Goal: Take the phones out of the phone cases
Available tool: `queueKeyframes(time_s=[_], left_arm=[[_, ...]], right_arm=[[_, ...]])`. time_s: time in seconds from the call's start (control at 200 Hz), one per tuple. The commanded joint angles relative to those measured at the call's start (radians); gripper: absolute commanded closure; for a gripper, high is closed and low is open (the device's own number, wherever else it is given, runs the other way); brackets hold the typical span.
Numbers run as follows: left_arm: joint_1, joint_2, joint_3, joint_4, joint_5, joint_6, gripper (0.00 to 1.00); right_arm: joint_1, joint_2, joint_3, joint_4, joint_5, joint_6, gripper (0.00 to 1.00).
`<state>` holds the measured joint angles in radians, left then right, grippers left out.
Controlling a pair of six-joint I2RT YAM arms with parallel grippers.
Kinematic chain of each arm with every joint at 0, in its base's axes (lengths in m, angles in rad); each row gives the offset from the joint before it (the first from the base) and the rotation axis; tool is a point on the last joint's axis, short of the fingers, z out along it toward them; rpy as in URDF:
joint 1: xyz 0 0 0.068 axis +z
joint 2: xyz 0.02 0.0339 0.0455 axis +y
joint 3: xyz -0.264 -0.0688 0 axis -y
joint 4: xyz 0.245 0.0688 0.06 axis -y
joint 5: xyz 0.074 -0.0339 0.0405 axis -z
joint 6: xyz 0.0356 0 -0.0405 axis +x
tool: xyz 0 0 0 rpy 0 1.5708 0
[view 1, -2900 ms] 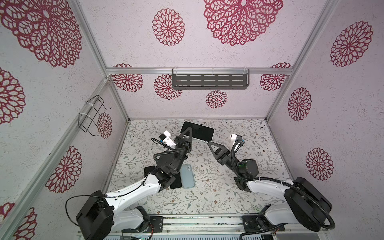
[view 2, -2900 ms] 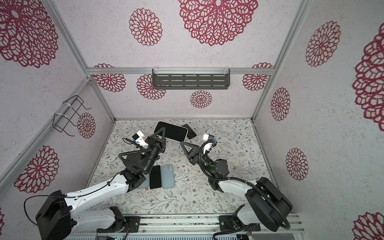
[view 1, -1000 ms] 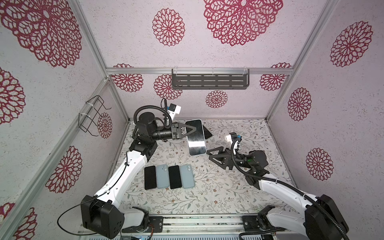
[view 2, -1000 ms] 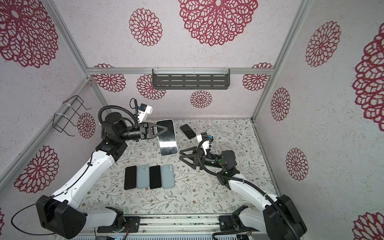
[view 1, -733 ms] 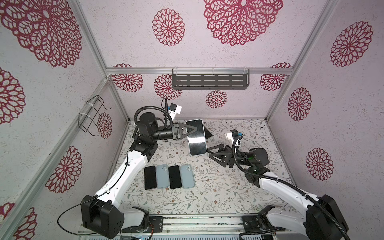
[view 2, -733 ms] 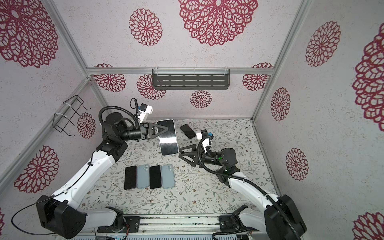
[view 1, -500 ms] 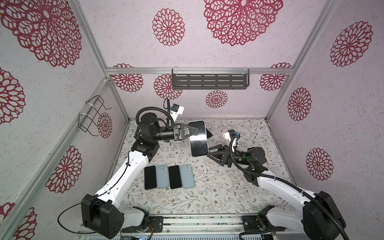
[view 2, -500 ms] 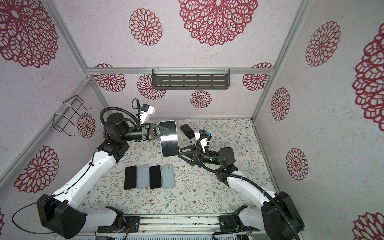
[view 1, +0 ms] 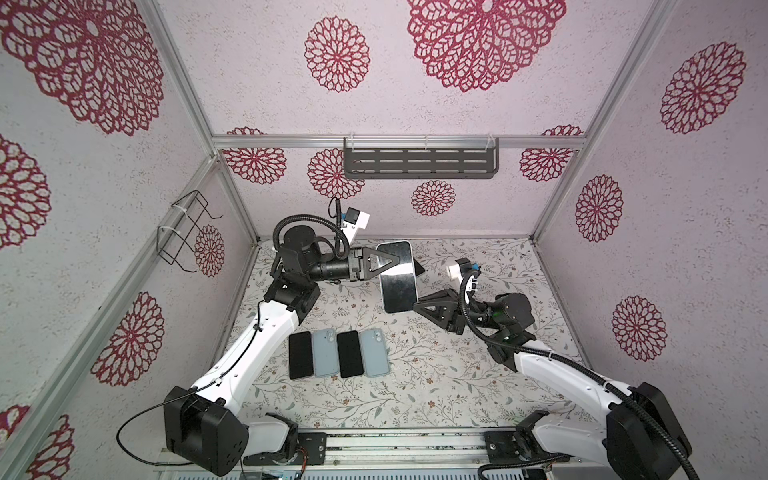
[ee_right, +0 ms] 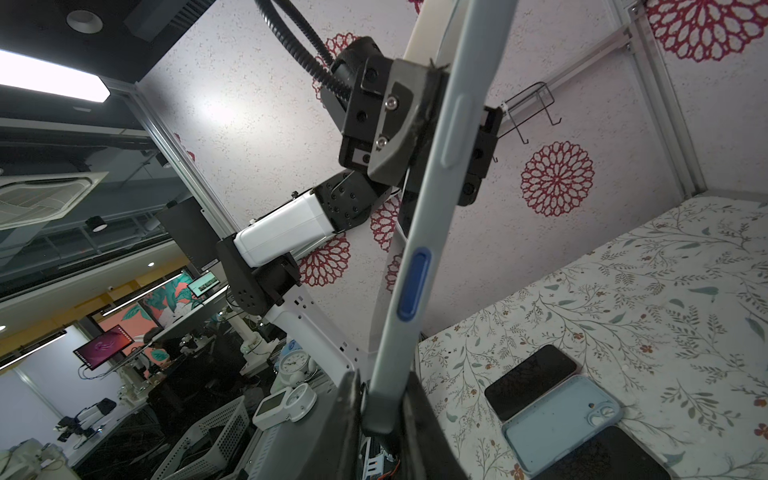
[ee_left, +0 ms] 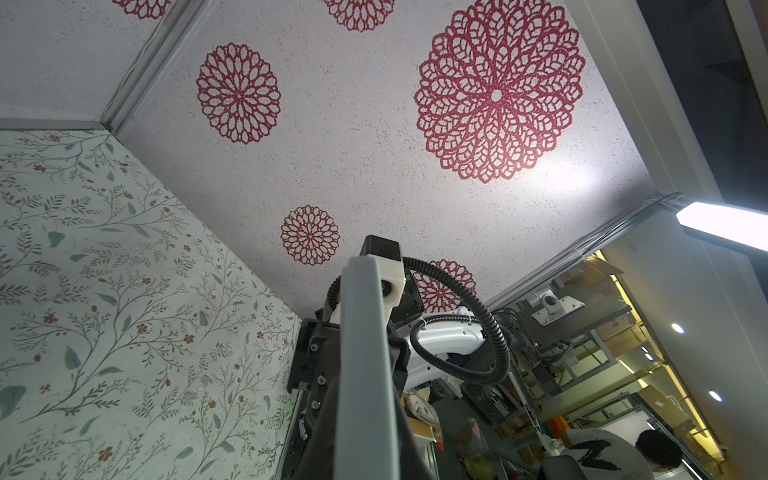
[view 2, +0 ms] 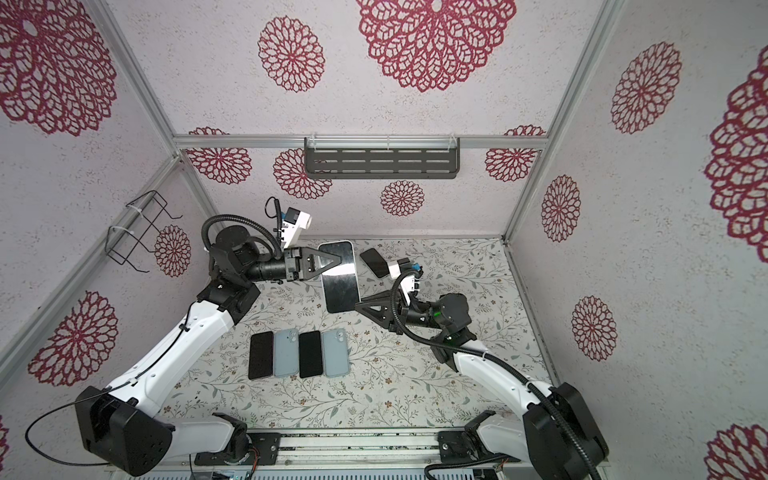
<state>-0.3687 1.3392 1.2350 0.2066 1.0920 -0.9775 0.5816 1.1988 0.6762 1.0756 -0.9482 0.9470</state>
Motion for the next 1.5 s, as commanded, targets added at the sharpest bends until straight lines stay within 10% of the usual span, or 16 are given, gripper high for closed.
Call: queueKeyframes(time_s=[0.0,0.275,0.756,1.221,1.406,1.496], left_arm=[[-0.007,0.007,0.007,0.061,-0.001,0.008,1.0],[-0.005,0.084,0.103,0.082,-0.008,-0.006,1.0],[-0.083,0.341,0.276,0.548,0.014,-0.379,1.0],[-0.119,0.368,0.292,0.501,-0.015,-0.388,1.0],[-0.112,0.358,0.287,0.498,-0.045,-0.395,1.0],[-0.081,0.336,0.269,0.494,-0.112,-0.418,1.0]], right_arm=[[0.004,-0.015,0.031,0.063,-0.026,-0.015,0.88],[0.005,-0.072,0.03,-0.037,-0.092,-0.155,1.0],[-0.005,-0.12,0.223,-0.569,-0.212,-0.907,1.0],[-0.026,-0.056,0.315,-0.598,-0.094,-1.066,1.0],[-0.026,-0.115,0.188,-0.371,0.071,-0.942,1.0],[-0.024,-0.172,0.091,-0.287,0.141,-0.829,0.73]])
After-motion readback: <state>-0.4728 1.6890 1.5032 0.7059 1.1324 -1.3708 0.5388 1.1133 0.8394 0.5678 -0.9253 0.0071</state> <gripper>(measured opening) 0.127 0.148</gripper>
